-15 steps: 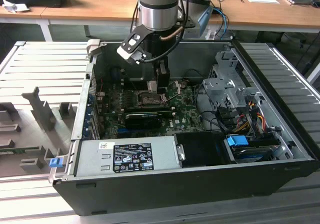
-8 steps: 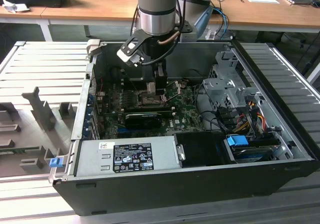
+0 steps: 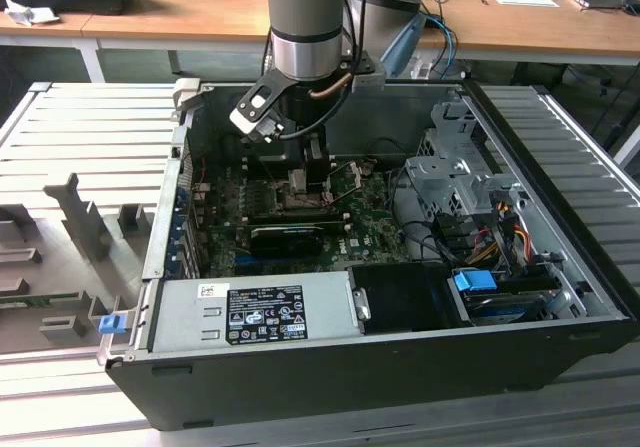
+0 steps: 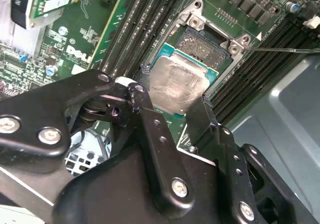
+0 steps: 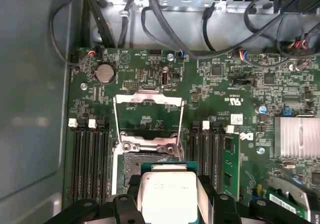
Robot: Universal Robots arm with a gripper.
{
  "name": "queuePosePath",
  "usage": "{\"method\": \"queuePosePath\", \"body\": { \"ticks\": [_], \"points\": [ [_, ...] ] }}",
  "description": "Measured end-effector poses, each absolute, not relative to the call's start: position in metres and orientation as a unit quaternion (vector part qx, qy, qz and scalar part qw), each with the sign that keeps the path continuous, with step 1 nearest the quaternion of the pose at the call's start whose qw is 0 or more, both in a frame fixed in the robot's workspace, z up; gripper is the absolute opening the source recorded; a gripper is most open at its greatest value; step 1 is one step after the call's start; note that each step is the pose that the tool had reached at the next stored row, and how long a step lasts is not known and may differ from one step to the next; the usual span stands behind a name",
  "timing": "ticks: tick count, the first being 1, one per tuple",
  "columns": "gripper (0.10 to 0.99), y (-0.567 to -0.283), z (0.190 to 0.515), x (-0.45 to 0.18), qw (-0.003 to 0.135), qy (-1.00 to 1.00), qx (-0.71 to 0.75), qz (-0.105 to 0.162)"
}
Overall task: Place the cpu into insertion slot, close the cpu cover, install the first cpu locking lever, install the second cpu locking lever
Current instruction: 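Place the cpu into insertion slot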
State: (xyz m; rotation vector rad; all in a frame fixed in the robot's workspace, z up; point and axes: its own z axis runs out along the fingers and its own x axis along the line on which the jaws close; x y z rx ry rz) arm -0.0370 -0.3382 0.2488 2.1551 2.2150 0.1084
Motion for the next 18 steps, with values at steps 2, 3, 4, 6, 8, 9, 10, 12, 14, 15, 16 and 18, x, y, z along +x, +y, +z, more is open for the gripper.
{"method": "queuePosePath", "body": {
  "ticks": [2,3,4,6,8,9,10,12,14,15,16,18],
  "points": [
    [0.525,-0.337,0.246,-0.038,0.025,0.716,0.697,0.035],
    [0.525,-0.336,0.245,-0.038,0.025,0.716,0.697,0.035],
    [0.525,-0.335,0.244,-0.039,0.025,0.716,0.697,0.035],
    [0.525,-0.335,0.242,-0.04,0.025,0.716,0.697,0.035],
    [0.525,-0.333,0.238,-0.042,0.025,0.716,0.697,0.035],
    [0.525,-0.333,0.236,-0.043,0.025,0.716,0.697,0.035],
    [0.525,-0.332,0.234,-0.043,0.025,0.716,0.697,0.035],
    [0.525,-0.329,0.228,-0.044,0.025,0.714,0.698,0.035],
    [0.525,-0.329,0.225,-0.044,0.025,0.71,0.702,0.035],
    [0.525,-0.328,0.224,-0.044,0.025,0.708,0.705,0.035],
    [0.525,-0.328,0.222,-0.044,0.025,0.706,0.707,0.035],
    [0.525,-0.327,0.219,-0.044,0.025,0.703,0.71,0.035]
  ]
}}
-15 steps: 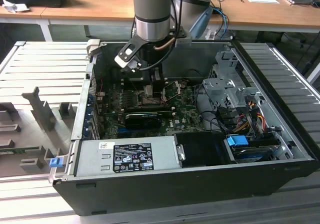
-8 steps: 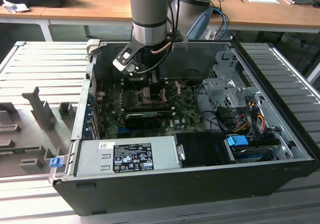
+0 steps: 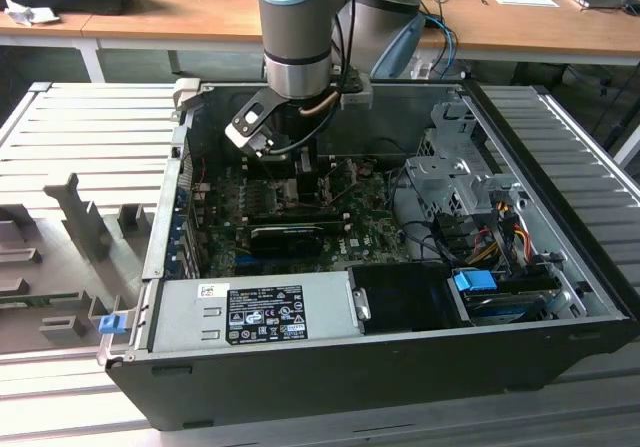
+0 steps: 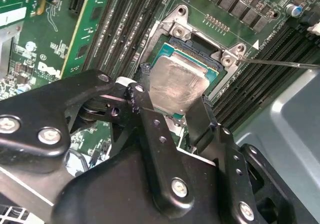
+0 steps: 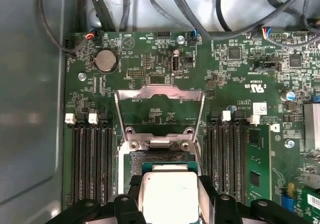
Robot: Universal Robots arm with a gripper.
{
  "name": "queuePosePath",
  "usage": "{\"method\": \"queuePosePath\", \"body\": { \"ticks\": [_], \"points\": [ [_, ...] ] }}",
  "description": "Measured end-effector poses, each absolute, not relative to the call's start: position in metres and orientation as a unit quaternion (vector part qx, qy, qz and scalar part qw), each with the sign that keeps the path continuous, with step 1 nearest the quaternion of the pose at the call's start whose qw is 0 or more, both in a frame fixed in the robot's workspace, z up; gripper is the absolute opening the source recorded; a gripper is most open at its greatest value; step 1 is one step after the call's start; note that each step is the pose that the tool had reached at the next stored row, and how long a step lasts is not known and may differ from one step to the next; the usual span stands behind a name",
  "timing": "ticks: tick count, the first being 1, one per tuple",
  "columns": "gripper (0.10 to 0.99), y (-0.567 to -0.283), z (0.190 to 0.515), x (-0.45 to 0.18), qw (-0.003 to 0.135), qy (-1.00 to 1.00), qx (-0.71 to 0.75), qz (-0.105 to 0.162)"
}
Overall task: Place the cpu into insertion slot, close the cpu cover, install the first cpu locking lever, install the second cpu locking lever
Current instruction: 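Place the cpu into insertion slot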
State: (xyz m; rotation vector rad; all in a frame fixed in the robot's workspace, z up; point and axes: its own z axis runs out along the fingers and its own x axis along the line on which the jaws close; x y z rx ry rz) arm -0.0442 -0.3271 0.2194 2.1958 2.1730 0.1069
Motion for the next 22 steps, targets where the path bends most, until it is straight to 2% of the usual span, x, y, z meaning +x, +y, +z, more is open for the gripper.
{"method": "queuePosePath", "body": {
  "ticks": [22],
  "points": [
    [0.537,-0.319,0.201,-0.042,0.025,0.702,0.711,0.034]
  ]
}}
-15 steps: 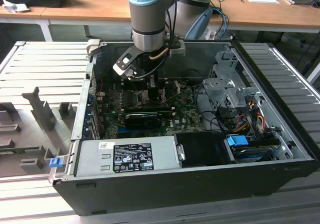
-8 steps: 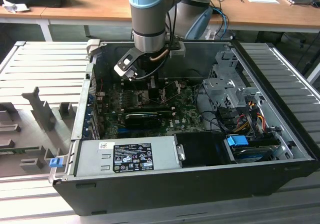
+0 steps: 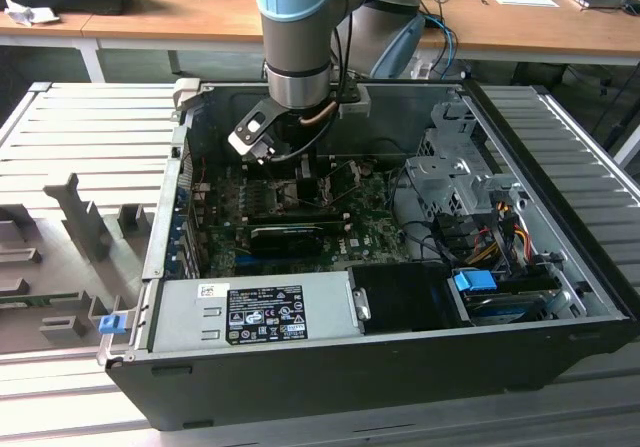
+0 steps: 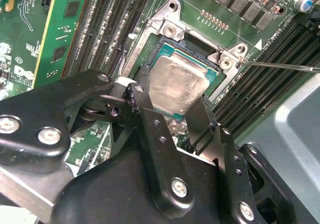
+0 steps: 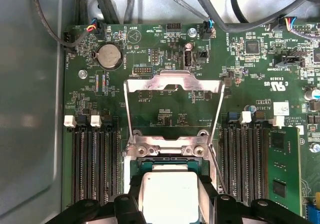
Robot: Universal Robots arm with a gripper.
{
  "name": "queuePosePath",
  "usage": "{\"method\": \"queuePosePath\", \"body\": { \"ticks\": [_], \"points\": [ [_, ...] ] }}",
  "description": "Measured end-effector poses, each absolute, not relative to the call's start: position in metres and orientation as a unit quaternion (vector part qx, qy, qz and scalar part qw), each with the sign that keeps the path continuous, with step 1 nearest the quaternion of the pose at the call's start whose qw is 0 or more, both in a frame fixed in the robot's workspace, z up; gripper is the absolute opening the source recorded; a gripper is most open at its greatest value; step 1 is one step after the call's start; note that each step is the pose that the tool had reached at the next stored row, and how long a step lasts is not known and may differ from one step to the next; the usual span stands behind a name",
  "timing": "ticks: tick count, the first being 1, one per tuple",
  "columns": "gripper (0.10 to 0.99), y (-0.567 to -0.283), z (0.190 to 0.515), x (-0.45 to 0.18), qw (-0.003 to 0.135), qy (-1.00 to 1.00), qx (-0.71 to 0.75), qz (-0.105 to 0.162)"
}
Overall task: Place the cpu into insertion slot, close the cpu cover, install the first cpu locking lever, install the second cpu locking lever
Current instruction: 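Place the cpu into insertion slot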
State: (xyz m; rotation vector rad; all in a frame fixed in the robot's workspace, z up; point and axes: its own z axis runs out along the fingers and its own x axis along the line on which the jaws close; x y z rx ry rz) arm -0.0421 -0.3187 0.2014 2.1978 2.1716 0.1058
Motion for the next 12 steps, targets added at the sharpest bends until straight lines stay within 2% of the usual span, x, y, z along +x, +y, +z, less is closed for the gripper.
{"method": "queuePosePath", "body": {
  "ticks": [1,2,9,12],
  "points": [
    [0.537,-0.319,0.201,-0.042,0.025,0.702,0.711,0.034],
    [0.604,-0.319,0.202,-0.042,0.025,0.702,0.711,0.034],
    [0.588,-0.319,0.21,-0.042,0.025,0.702,0.711,0.034],
    [0.396,-0.319,0.212,-0.042,0.025,0.702,0.711,0.034]
  ]
}}
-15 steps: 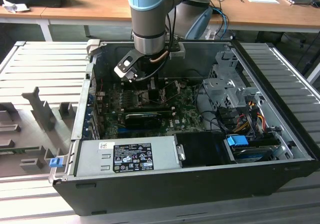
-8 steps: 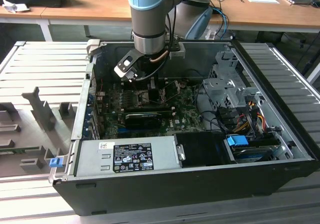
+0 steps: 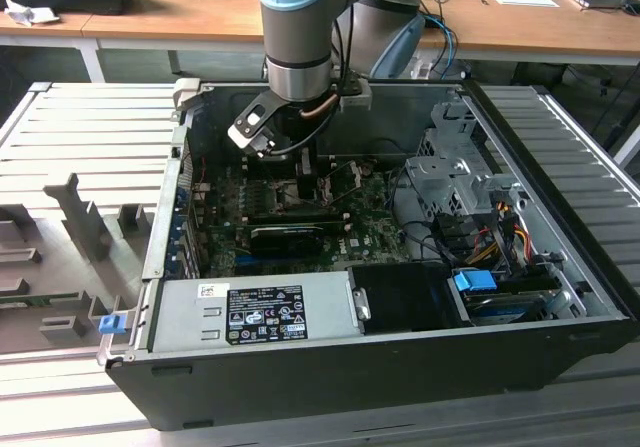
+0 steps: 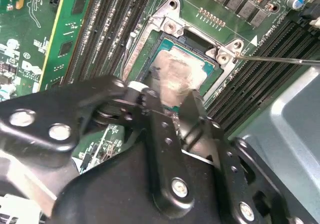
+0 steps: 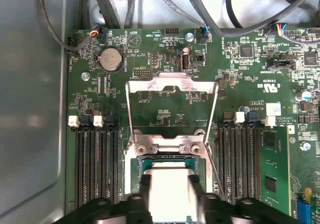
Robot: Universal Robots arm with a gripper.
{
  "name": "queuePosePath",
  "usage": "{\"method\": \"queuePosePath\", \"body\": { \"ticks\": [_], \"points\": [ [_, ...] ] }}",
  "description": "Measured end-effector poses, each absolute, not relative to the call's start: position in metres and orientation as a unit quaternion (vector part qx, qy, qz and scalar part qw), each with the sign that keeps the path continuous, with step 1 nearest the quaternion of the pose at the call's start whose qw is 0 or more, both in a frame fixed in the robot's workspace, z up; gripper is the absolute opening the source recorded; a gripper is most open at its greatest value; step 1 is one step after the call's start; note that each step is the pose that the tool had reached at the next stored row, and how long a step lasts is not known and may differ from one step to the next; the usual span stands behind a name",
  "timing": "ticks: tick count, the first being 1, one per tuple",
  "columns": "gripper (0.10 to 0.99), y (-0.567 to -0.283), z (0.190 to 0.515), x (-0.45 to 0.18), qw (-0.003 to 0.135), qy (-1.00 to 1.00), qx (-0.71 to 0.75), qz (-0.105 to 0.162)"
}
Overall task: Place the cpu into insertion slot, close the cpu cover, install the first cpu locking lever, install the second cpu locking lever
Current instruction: 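Place the cpu into insertion slot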
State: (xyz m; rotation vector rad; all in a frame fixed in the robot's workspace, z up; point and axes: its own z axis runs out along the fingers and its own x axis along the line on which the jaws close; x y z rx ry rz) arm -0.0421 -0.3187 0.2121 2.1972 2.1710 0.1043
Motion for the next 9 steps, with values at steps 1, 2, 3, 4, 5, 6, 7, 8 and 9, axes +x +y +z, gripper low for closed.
{"method": "queuePosePath", "body": {
  "ticks": [1,2,3,4,5,6,7,8,9],
  "points": [
    [0.337,-0.3187,0.2129,-0.0422,0.025,0.702,0.711,0.034],
    [0.337,-0.3187,0.2134,-0.0421,0.025,0.702,0.711,0.034],
    [0.22,-0.3187,0.2139,-0.0422,0.025,0.702,0.711,0.034],
    [0.22,-0.3187,0.215,-0.0422,0.026,0.702,0.711,0.034],
    [0.106,-0.3187,0.2161,-0.0421,0.025,0.702,0.711,0.034],
    [0.106,-0.3187,0.2166,-0.0421,0.025,0.702,0.711,0.034],
    [0.106,-0.3187,0.217,-0.0421,0.025,0.702,0.711,0.034],
    [0.106,-0.3187,0.2175,-0.0422,0.025,0.702,0.711,0.034],
    [0.106,-0.3187,0.2179,-0.0422,0.025,0.702,0.711,0.034]
  ]
}}
